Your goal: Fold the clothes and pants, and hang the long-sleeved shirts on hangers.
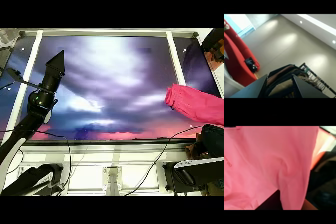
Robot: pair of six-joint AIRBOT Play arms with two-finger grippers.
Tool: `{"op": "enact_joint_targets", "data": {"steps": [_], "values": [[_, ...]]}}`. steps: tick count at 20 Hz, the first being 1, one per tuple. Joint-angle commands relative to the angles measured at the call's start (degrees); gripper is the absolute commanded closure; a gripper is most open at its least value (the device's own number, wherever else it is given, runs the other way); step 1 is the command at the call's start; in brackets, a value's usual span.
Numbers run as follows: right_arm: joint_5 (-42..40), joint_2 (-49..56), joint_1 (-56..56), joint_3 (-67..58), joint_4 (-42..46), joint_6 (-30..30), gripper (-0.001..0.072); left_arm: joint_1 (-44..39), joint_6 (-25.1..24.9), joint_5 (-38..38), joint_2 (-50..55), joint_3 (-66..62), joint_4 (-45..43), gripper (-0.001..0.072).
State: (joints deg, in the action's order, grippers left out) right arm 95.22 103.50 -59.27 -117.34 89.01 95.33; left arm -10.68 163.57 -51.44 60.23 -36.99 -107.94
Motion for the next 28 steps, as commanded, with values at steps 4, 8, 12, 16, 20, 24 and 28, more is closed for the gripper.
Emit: {"op": "enact_joint_targets", "data": {"steps": [4, 8, 12, 16, 20, 24, 28], "values": [[1.18, -0.96, 0.11, -0.04, 0.79, 0.04, 0.068, -0.04, -0.02, 0.0, -0.02, -0.04, 0.0, 0.0347], [4.7, -1.57, -0.02, -0.04, 1.44, 0.15, 0.0258, -0.02, -0.04, 0.0, -0.02, -0.04, 0.0, 0.0347], [1.95, -4.96, -0.02, -0.26, 2.12, 0.28, 0.0256, 0.07, -0.07, 0.02, -0.02, -0.04, 0.0, 0.0347], [-5.11, -8.96, 0.15, -3.3, -6.23, 1.7, 0.0258, 0.39, -1.92, 0.24, -0.02, -0.04, 0.04, 0.0358], [-7.87, -11.91, 2.71, -2.82, -42.16, -0.26, 0.0696, 5.9, -3.48, -0.98, -0.55, -0.07, -0.26, 0.068], [-7.56, -12.02, 13.64, -2.82, -70.97, -5.75, 0.0701, 12.96, -4.46, 0.98, -7.63, -0.07, -8.59, 0.0682], [-7.85, -12.31, 30.56, -2.82, -76.89, -8.07, 0.0701, 15.89, -0.02, 15.85, -21.33, -0.07, -13.81, 0.0682]]}}
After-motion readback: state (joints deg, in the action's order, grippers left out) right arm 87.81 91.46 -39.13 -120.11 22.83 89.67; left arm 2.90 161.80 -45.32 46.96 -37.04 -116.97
